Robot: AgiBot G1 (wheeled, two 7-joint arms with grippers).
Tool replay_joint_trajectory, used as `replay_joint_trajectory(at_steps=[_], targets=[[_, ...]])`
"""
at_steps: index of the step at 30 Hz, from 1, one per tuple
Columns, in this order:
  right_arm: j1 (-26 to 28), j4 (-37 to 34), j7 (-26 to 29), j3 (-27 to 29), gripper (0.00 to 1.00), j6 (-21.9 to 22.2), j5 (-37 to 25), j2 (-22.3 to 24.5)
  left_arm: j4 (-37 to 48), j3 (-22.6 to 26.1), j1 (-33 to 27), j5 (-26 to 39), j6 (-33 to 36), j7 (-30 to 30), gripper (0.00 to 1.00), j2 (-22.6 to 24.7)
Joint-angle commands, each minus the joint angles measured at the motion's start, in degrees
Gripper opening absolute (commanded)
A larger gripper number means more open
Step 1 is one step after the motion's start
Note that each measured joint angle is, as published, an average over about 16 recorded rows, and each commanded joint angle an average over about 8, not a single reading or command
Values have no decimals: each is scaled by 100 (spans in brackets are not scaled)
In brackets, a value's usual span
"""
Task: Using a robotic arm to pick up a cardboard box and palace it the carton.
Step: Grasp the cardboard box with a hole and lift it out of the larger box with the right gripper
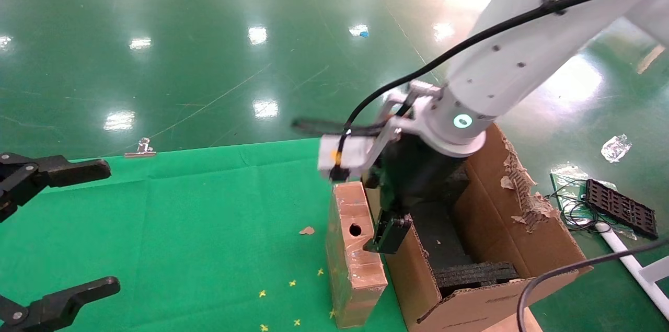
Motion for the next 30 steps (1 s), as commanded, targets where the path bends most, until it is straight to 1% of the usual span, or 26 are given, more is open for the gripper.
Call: replay_joint_trajectory(at_steps=[1,3,5,7,10,15,23,24,25,27,28,29,30], targets=[[67,-42,562,-41,100,4,-15,58,0,1,0,-1,0,0,100,0],[61,-192,1172,-74,100,-15,38,38,0,2,0,-1,-1,1,100,-1],[16,-393,1631,-79,100,-37,185,11,0,2,-1,-2,-1,1,100,-1],[-54,-627,1934,-87,100,-89,367,-25,0,3,-1,-2,-1,2,100,-1],[-164,-999,2245,-129,100,-148,569,-111,0,4,-1,-3,-2,2,100,-2],[-332,-1445,2549,-246,100,-157,688,-280,0,6,-1,-4,-3,3,100,-3],[-569,-1809,2612,-327,100,-13,736,-466,0,10,-2,-7,-4,5,100,-4],[-593,-1830,2607,-336,99,2,729,-489,0,10,-2,-7,-4,5,100,-4],[-614,-1844,2601,-345,93,15,720,-510,0,10,-2,-7,-5,5,100,-4],[-652,-1854,2590,-363,69,33,703,-545,0,11,-2,-8,-5,6,100,-5],[-667,-1851,2584,-372,57,39,695,-558,0,12,-2,-8,-5,6,96,-5],[-679,-1844,2580,-381,44,44,684,-569,0,12,-3,-8,-5,6,88,-5],[-687,-1832,2579,-388,32,48,675,-576,0,12,-3,-8,-5,6,77,-5]])
